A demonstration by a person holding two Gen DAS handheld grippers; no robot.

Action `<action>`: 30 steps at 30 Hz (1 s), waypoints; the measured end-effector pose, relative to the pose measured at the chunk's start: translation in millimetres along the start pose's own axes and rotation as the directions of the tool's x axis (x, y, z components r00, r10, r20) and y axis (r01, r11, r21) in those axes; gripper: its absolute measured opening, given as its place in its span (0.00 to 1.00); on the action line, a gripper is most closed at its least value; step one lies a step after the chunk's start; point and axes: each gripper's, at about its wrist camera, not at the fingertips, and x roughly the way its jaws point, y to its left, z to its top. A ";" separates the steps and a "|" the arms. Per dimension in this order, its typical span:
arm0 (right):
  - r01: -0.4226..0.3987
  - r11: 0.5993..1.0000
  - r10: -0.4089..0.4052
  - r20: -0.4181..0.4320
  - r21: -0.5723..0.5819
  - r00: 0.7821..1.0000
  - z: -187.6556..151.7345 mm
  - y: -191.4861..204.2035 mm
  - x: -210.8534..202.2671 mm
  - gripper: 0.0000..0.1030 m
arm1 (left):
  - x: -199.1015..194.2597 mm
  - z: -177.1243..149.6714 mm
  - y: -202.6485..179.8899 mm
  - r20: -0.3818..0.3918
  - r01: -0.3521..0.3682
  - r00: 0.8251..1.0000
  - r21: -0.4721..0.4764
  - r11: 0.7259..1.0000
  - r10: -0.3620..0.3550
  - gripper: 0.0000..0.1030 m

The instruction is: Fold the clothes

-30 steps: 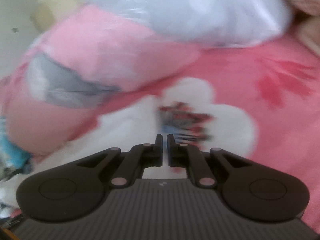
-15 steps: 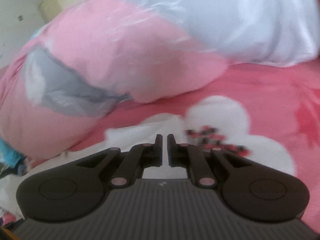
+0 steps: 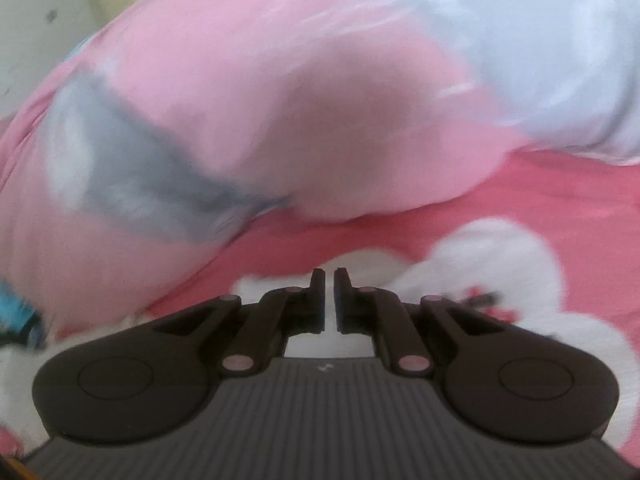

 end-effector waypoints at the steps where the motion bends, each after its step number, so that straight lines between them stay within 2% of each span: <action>1: -0.007 1.000 0.007 -0.028 -0.005 1.000 -0.1 4.8 9.9 0.05 | -0.1 -0.1 0.3 0.000 0.001 1.000 -0.001 1.000 -0.001 0.50; 7: 0.091 0.992 -0.088 -0.032 0.093 0.996 11.9 -3.5 62.5 0.00 | 0.3 -0.5 1.0 -0.001 0.004 1.000 -0.003 1.000 -0.004 0.51; 9: 0.191 0.978 -0.192 0.005 0.084 0.981 18.1 -1.3 62.0 0.05 | 0.4 -0.2 1.1 -0.001 0.005 1.000 -0.002 1.000 -0.005 0.51; 10: 0.193 0.977 -0.196 0.017 0.090 0.981 18.1 -0.2 54.7 0.05 | 0.3 -0.1 1.0 -0.002 0.004 1.000 -0.002 1.000 -0.004 0.51; 14: 0.108 0.985 -0.116 0.053 0.136 0.992 12.1 3.6 15.9 0.05 | 0.1 0.0 0.1 -0.002 0.000 1.000 0.001 1.000 0.000 0.51; 18: -0.036 0.989 0.038 -0.010 0.145 0.999 -6.1 24.6 -25.1 0.06 | -0.1 0.0 -0.7 -0.003 -0.005 1.000 0.001 1.000 0.005 0.51; 20: -0.109 0.985 0.119 -0.066 0.134 0.991 -23.0 43.9 -38.5 0.07 | -0.3 0.0 -0.5 -0.003 -0.006 1.000 -0.001 1.000 0.006 0.51; 23: -0.201 0.977 0.210 -0.153 0.071 0.966 -53.7 80.7 -46.6 0.07 | -0.8 0.2 0.8 -0.002 -0.004 1.000 -0.009 1.000 0.004 0.51; 26: -0.235 0.971 0.221 -0.216 -0.044 0.951 -85.7 120.9 -36.8 0.07 | -0.8 0.9 2.8 -0.004 0.000 1.000 -0.019 1.000 0.000 0.51; 28: -0.221 0.971 0.191 -0.264 -0.088 0.945 -109.4 138.4 -19.8 0.07 | -1.4 1.6 4.7 -0.005 0.000 1.000 -0.027 1.000 0.000 0.51; 30: -0.193 0.974 0.154 -0.273 -0.120 0.949 -124.9 146.8 -10.3 0.07 | -3.2 2.4 6.2 0.000 -0.003 1.000 -0.039 0.999 0.003 0.51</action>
